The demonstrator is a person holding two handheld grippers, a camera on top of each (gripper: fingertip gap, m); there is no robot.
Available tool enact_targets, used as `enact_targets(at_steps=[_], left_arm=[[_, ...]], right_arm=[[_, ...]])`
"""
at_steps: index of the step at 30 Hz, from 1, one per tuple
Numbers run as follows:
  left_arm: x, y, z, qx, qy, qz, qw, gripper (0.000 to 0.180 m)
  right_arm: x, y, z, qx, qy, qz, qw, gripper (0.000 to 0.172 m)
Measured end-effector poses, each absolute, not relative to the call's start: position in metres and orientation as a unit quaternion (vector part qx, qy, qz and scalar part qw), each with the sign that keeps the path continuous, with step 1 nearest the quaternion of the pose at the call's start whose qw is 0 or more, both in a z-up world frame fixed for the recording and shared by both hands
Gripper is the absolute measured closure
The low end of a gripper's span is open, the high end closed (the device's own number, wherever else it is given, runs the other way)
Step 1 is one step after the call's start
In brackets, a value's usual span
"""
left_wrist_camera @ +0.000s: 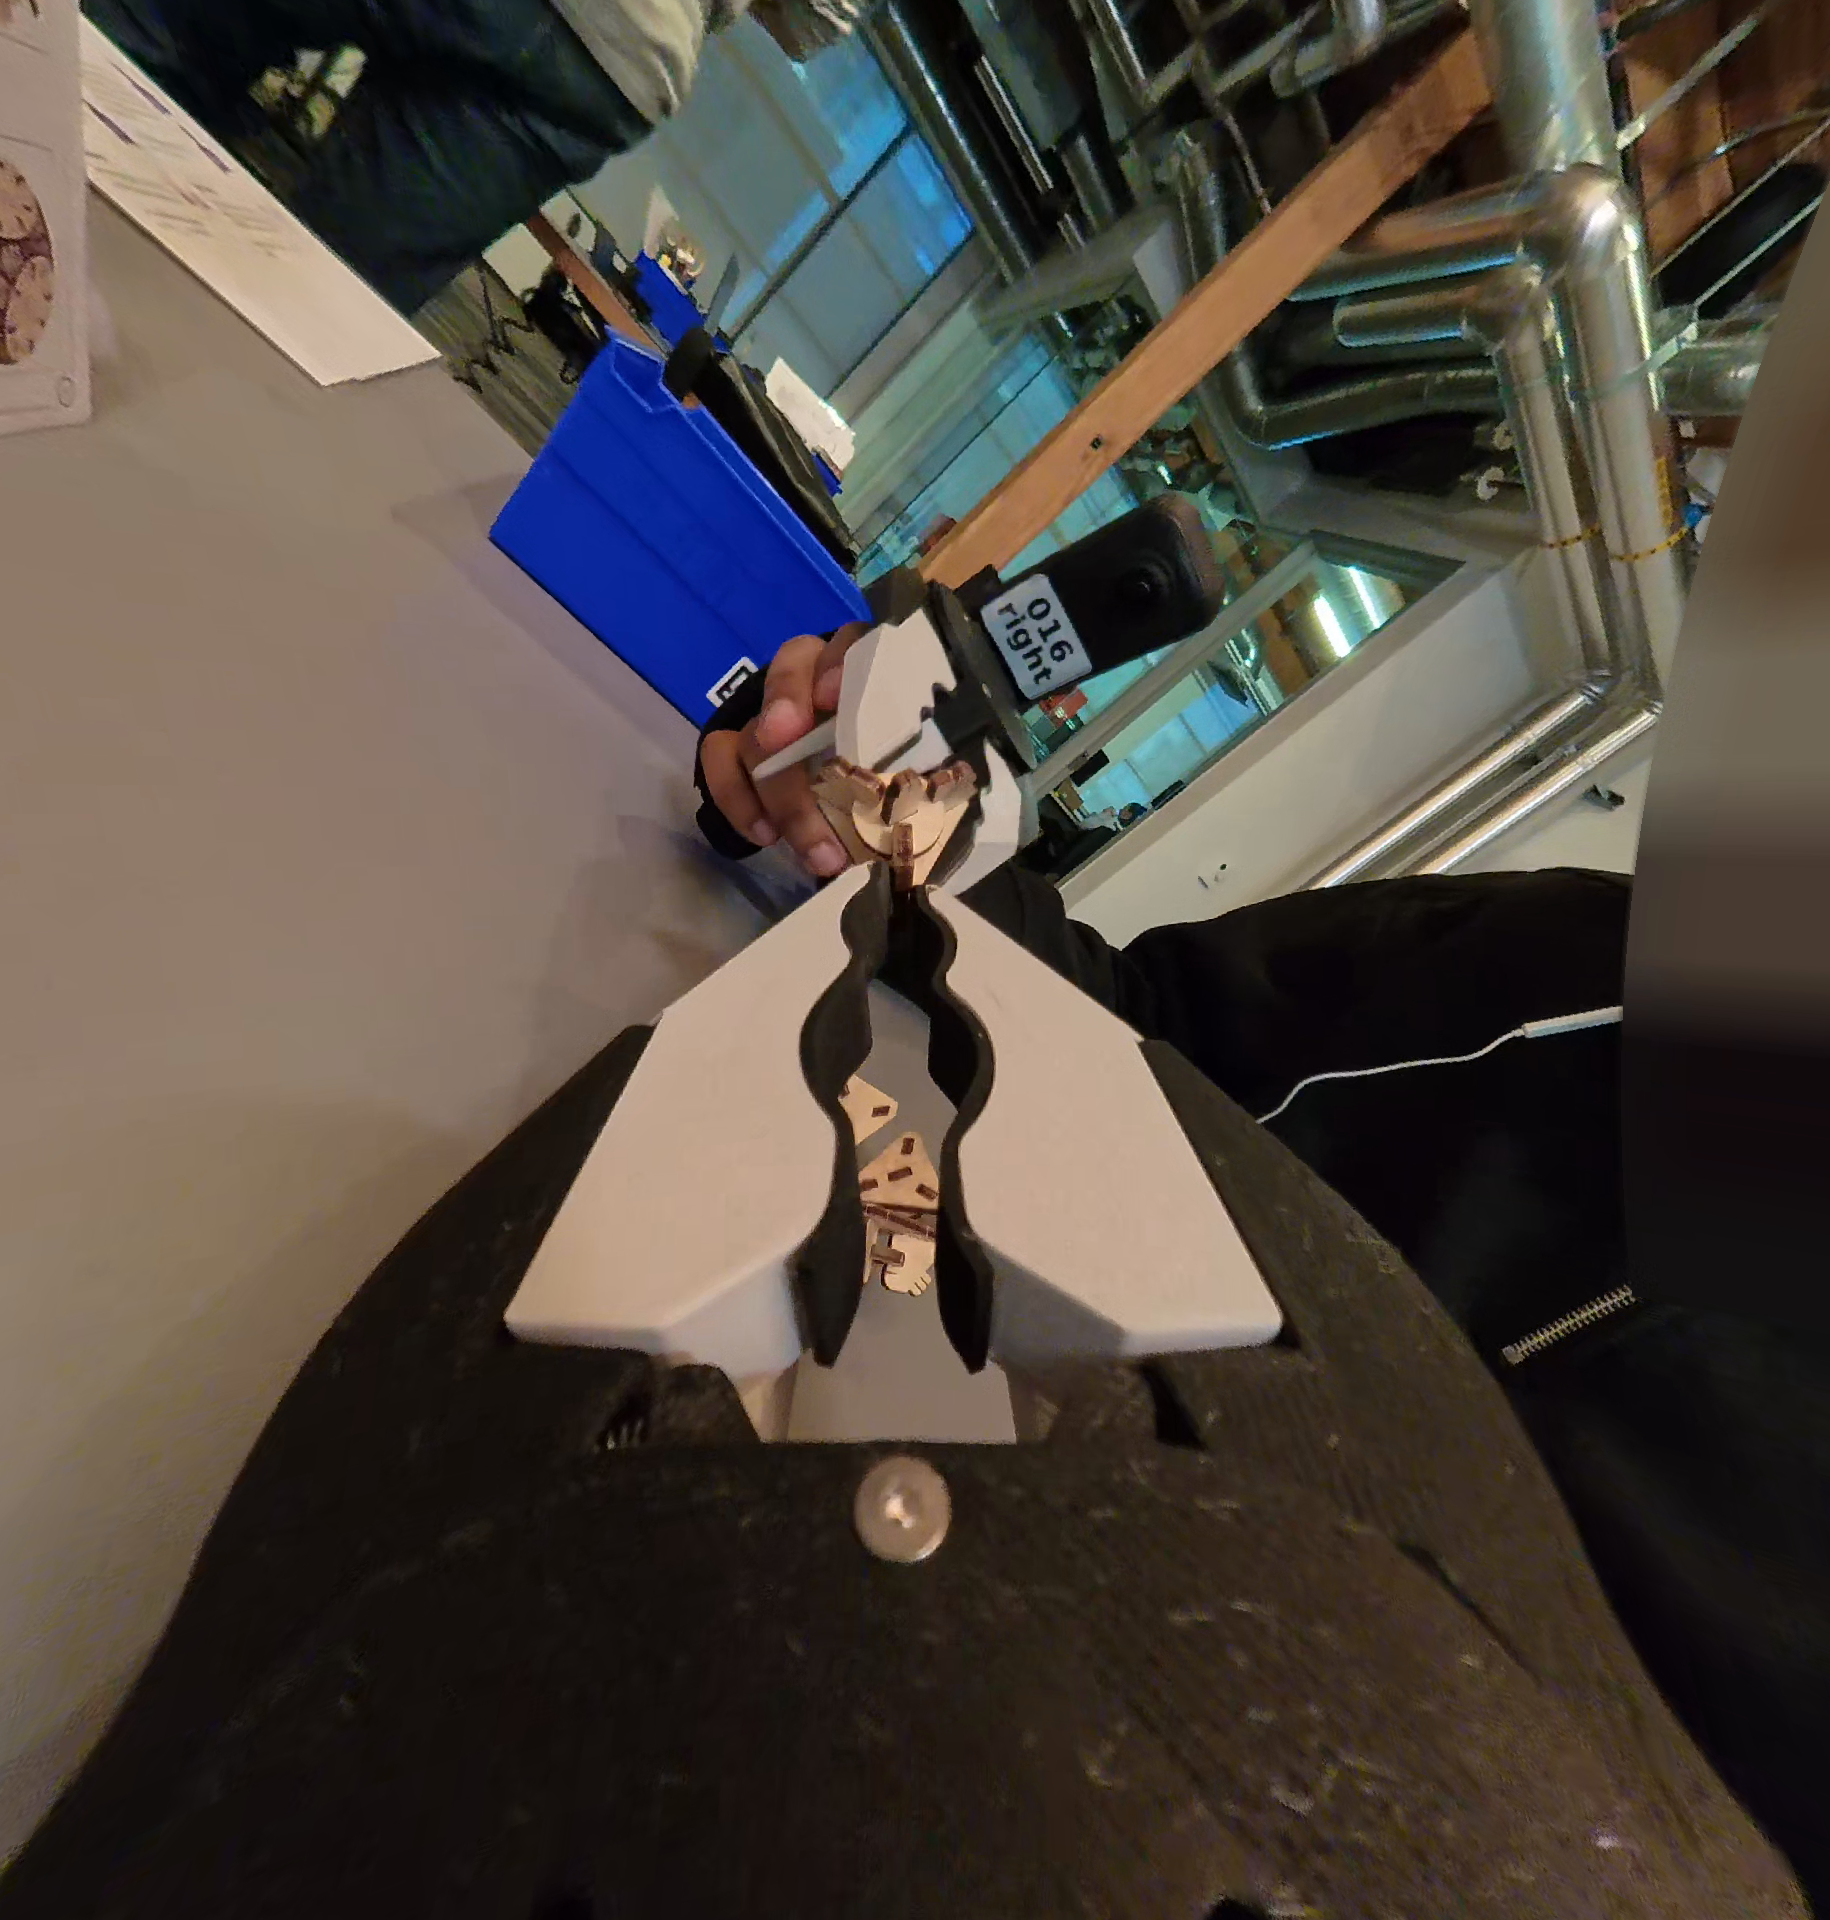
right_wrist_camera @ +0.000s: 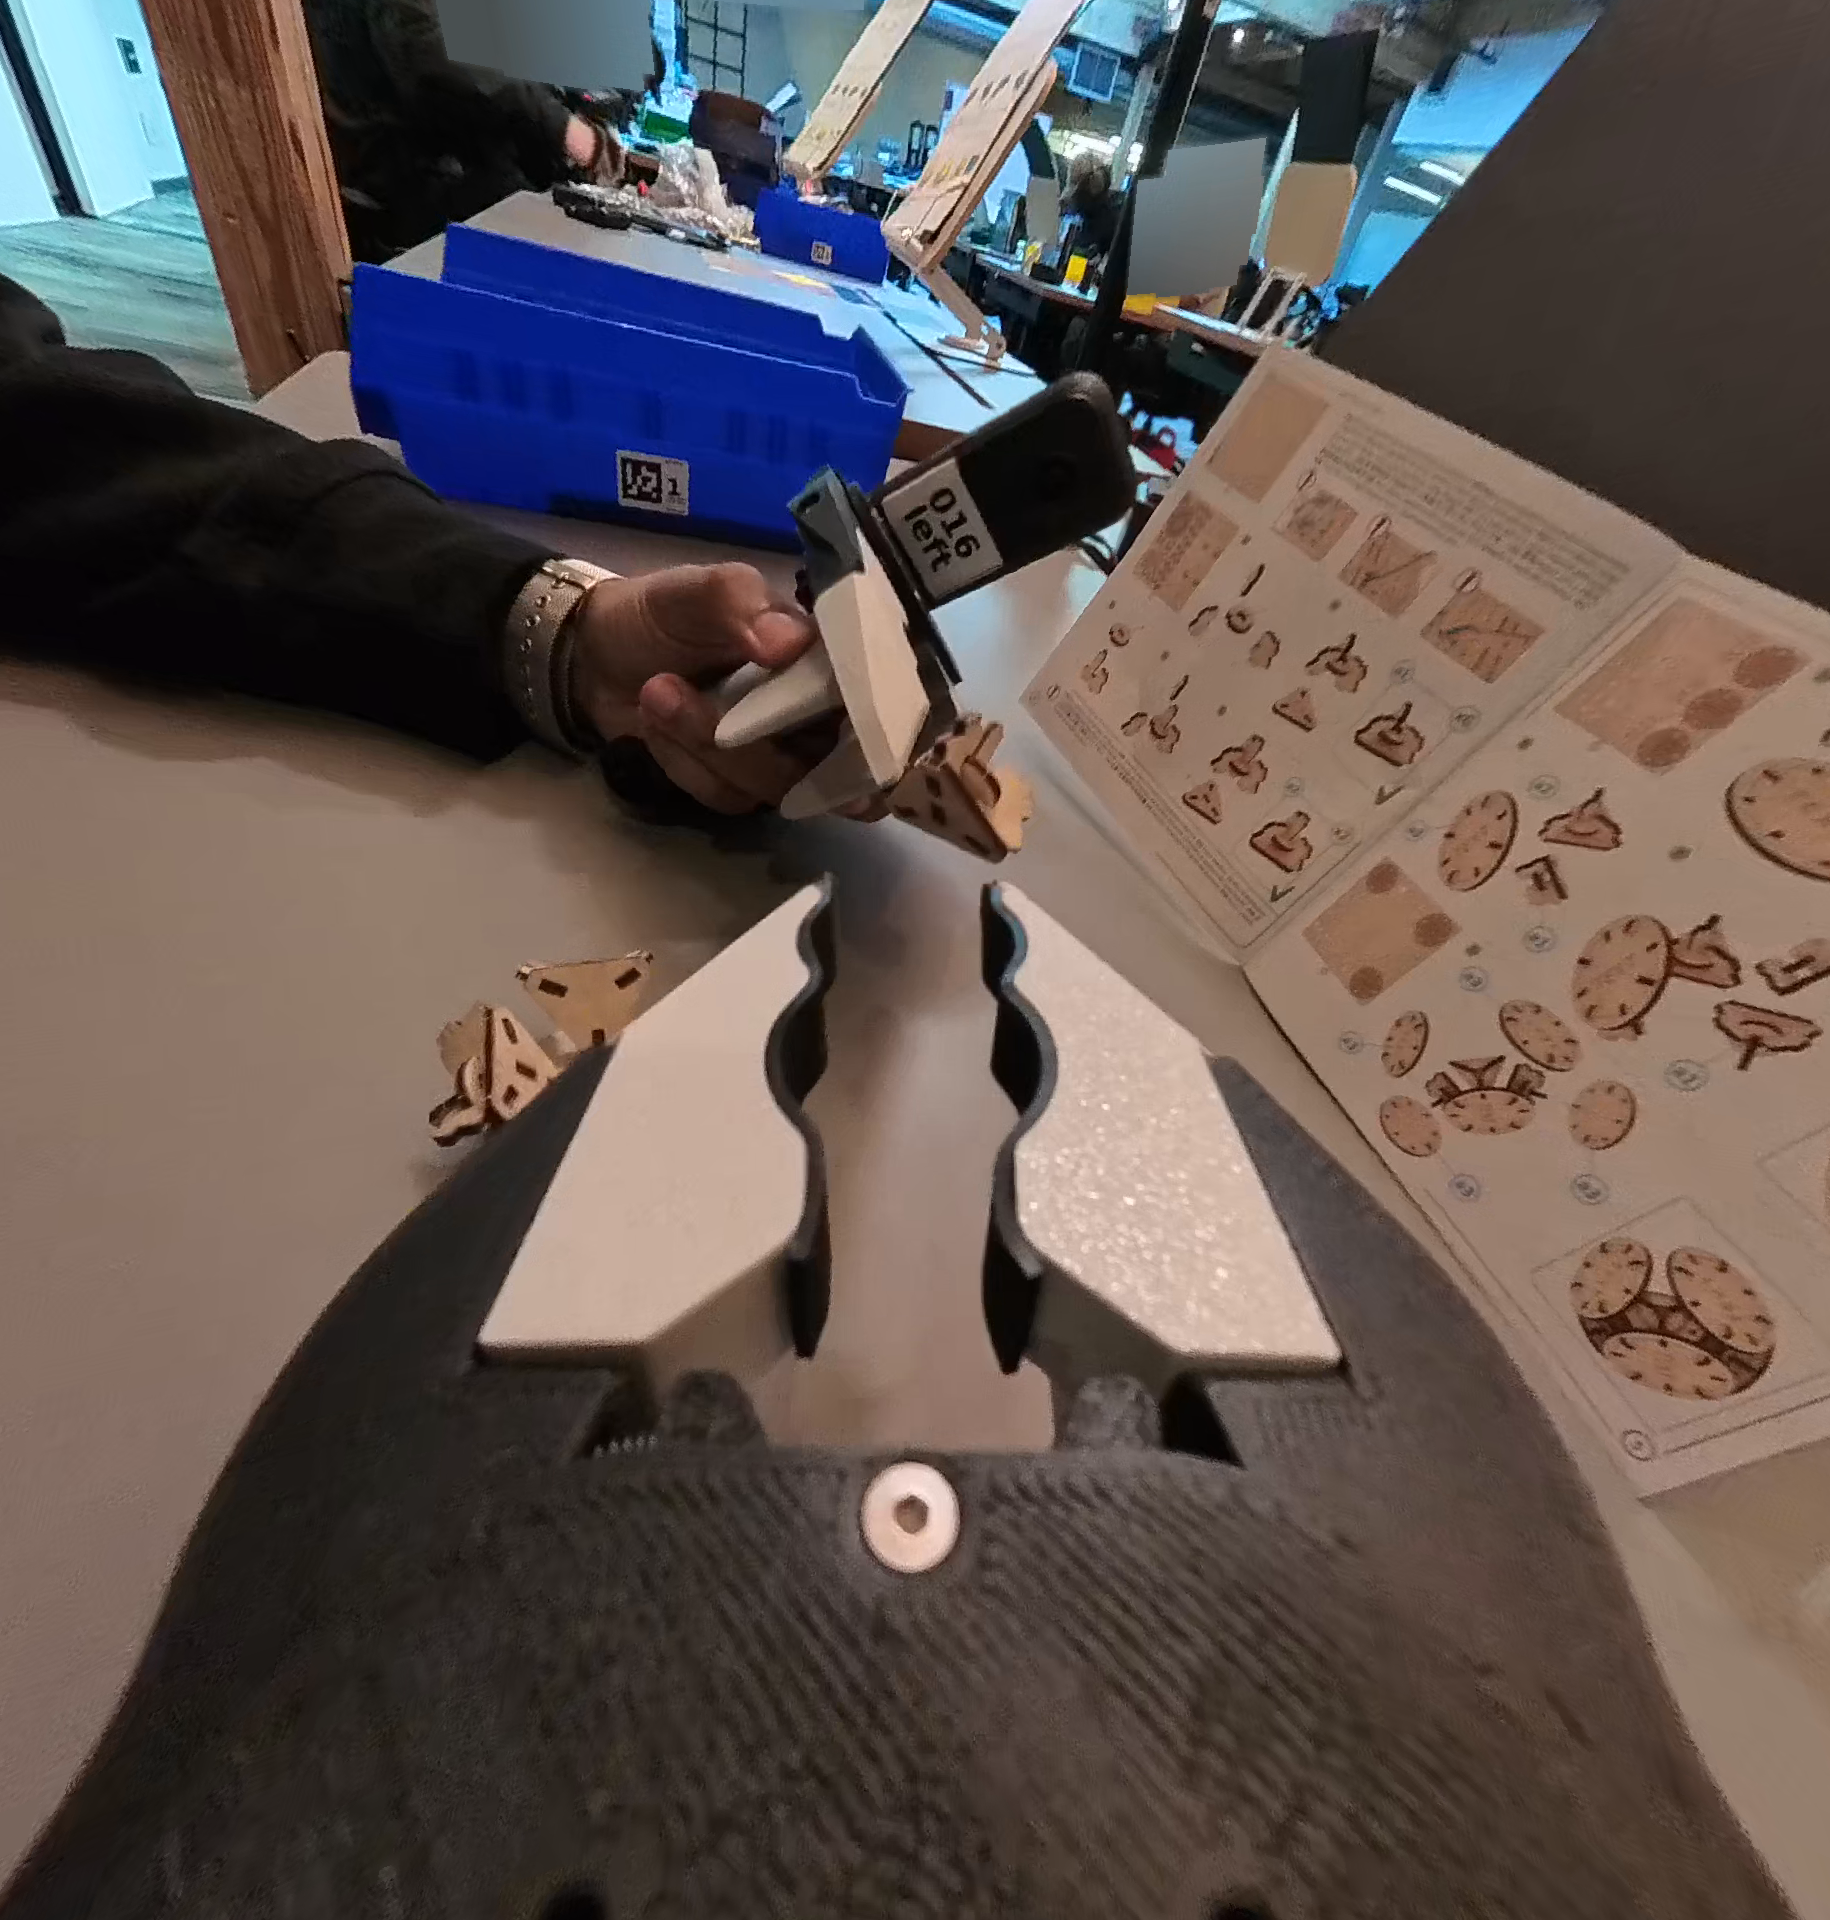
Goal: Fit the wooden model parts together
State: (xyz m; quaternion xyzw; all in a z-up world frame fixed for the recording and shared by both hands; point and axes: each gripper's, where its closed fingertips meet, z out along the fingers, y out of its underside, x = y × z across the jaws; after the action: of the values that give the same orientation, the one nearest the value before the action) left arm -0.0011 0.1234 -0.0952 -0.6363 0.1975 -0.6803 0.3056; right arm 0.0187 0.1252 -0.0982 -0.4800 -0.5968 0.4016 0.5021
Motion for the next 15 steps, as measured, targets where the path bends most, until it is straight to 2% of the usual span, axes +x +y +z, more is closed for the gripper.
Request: enact_targets(at_steps=[15], left_arm=[[0.006,0.112,-0.097,-0.631,0.228,-0.688,0.278,0.180]], right_arm=[[0.017,0.118,-0.095,-0.445,-0.616,0.379,0.528,0.151]])
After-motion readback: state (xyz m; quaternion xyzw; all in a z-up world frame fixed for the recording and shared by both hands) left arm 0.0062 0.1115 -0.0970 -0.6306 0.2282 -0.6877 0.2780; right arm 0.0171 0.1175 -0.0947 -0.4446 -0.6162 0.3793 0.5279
